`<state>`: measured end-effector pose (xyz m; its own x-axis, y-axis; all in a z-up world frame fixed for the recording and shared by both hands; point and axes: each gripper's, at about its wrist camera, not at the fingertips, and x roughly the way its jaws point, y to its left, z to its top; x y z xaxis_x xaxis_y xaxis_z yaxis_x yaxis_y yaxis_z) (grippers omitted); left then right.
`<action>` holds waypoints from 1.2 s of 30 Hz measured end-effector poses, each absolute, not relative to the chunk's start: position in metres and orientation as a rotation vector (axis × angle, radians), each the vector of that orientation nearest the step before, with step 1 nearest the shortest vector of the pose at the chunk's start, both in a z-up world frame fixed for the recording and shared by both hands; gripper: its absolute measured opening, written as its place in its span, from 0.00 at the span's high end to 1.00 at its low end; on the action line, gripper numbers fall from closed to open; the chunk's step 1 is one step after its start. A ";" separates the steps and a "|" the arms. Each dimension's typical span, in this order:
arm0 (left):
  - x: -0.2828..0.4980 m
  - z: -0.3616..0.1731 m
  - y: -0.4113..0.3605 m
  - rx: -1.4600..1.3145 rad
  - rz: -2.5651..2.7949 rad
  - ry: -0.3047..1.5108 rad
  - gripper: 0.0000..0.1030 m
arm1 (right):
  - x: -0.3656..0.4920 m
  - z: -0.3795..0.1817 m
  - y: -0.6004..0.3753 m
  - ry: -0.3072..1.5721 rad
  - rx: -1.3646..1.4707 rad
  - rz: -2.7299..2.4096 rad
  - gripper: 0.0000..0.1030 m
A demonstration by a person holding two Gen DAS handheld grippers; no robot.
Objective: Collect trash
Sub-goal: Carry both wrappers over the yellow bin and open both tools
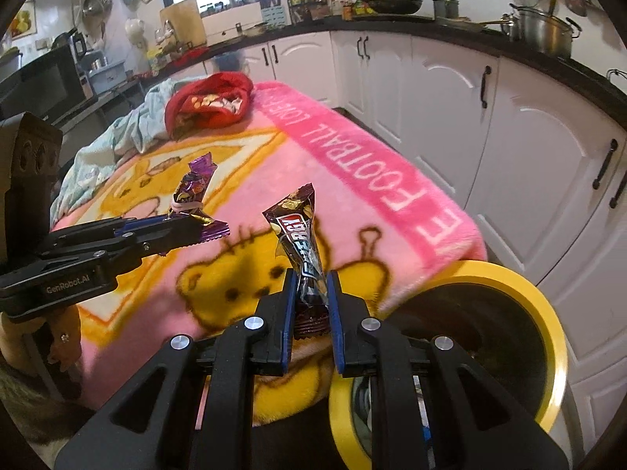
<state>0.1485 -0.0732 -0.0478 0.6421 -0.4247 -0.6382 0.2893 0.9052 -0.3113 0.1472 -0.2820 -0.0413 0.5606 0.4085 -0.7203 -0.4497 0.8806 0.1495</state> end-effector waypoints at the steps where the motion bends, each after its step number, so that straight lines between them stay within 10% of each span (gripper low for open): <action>1: 0.148 -0.046 -0.076 -0.183 -0.416 0.768 0.83 | 0.145 -0.040 -0.285 0.829 -0.054 0.499 0.85; 36: 0.144 -0.021 -0.197 -0.036 -0.630 0.709 0.83 | 0.099 -0.023 -0.404 0.741 0.073 0.227 0.85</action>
<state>0.1436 -0.1972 -0.0211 0.5832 -0.5513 -0.5966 0.5277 0.8155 -0.2378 0.0992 -0.4036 -0.0230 0.7144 0.2302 -0.6607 -0.1787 0.9730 0.1459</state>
